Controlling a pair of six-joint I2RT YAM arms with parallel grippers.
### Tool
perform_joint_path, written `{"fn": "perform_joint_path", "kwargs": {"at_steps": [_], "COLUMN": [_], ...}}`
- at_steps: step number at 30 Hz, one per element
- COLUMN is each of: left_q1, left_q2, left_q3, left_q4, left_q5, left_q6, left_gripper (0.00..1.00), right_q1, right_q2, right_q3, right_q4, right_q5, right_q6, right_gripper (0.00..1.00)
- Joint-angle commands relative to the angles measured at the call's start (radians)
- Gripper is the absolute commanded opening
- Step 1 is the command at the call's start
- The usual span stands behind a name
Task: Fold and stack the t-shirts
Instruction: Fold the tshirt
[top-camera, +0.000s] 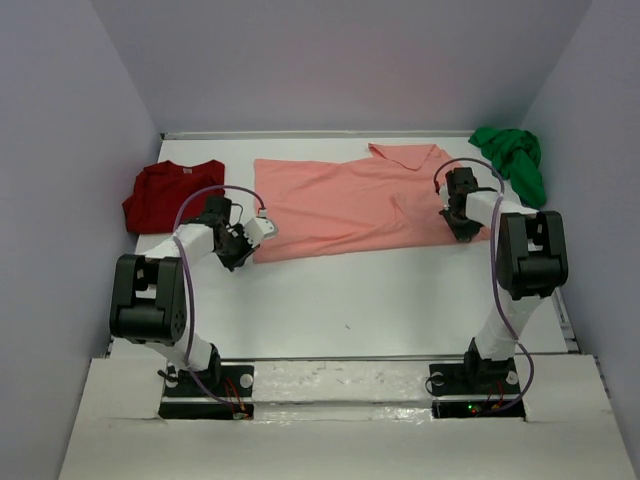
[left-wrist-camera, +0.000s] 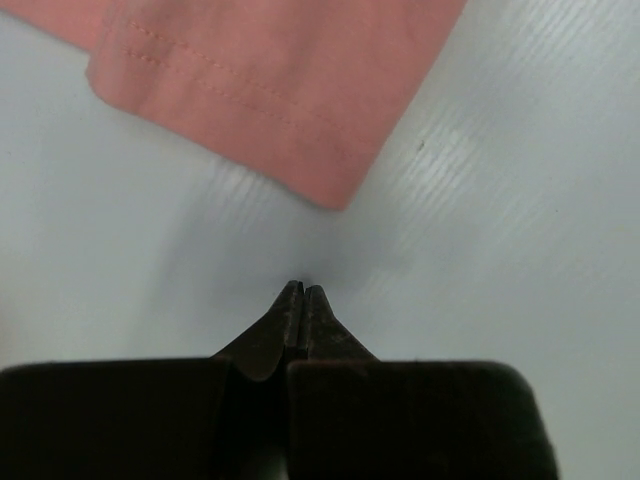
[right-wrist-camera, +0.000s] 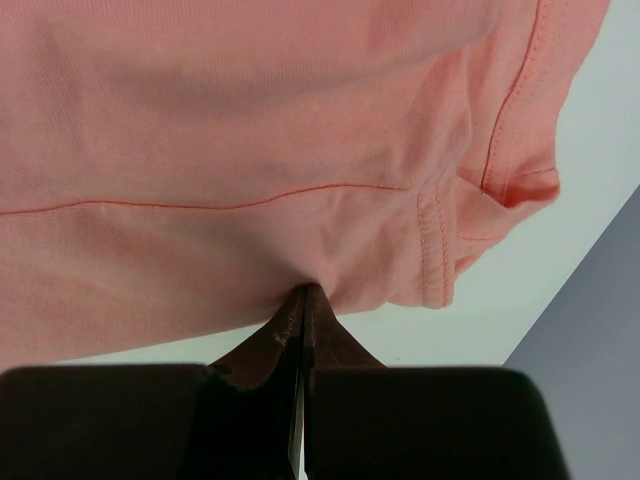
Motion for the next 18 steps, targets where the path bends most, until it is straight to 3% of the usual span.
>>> {"fn": "perform_joint_path", "kwargs": {"at_steps": [1,14,15,18], "left_q1": [0.004,0.005,0.005,0.005], "left_q2": [-0.085,-0.206,-0.222,-0.291], "left_q3": [-0.011,0.041,0.041,0.042], "left_q4": [-0.091,-0.093,-0.063,0.003], "left_q5": [0.015,-0.040,-0.046,-0.072], "left_q6": [0.022,-0.030,-0.038,-0.081], "left_gripper": [0.00,0.00,0.00,0.00], "right_q1": [-0.015,-0.015,-0.015,-0.015], "right_q2": [-0.027,-0.104,-0.114,-0.150], "right_q3": [-0.056,-0.018,0.001,0.105], "right_q4": [-0.103,-0.148,-0.153,-0.211], "right_q5": [-0.057,-0.086,-0.100,-0.135], "right_q6": [0.017,0.000,0.000,-0.003], "right_gripper": [0.00,0.00,0.02,0.27]}}
